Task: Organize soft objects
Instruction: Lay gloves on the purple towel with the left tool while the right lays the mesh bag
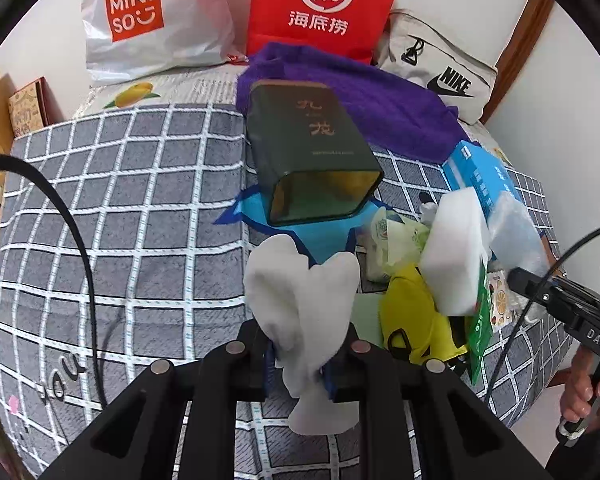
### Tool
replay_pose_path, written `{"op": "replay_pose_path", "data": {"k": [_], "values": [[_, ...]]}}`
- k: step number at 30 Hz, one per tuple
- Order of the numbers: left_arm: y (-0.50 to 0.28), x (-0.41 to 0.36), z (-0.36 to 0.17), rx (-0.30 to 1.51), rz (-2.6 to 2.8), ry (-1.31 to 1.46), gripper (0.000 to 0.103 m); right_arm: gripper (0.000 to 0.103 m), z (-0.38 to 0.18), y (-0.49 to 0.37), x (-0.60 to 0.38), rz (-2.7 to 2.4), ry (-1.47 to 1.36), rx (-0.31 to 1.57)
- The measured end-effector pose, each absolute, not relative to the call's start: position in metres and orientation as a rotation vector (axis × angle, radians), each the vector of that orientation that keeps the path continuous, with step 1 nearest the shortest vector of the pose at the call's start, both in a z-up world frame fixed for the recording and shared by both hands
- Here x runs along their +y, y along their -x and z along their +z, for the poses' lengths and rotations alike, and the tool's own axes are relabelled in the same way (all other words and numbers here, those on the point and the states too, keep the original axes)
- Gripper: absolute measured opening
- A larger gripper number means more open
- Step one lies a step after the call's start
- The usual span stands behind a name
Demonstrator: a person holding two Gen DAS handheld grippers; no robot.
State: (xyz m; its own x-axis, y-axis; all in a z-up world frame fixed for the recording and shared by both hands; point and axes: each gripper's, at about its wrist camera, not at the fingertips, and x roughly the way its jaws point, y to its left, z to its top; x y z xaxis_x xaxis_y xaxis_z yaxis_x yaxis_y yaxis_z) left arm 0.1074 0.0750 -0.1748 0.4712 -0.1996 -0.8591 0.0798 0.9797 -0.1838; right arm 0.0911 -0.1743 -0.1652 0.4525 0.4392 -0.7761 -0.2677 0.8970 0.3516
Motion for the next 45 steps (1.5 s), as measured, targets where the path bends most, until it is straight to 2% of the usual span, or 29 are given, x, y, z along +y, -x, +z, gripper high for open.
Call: {"op": "replay_pose_path", "data": {"k": [13,28,35,45], "values": [[-0.109,0.099,-0.116,0.964,-0.130,0.124,0.018,0.013,-0.109,-0.098,-0.202,0.361,-0.135,0.890],[-0.188,0.085,-0.074,0.886,-0.142,0.057,0.018,0.013,-0.086,-0.194,-0.231,0.209,-0.086,0.856],[-0.244,0.078,-0.067,0.879,-0.175,0.093,0.018,0.013,-0.093,-0.261,-0.238,0.185,-0.065,0.869],[-0.339,0.054,-0.080,0.912,-0.227,0.121,0.018,0.013,-0.155,-0.359,-0.236,0.181,-0.055,1.037]]}}
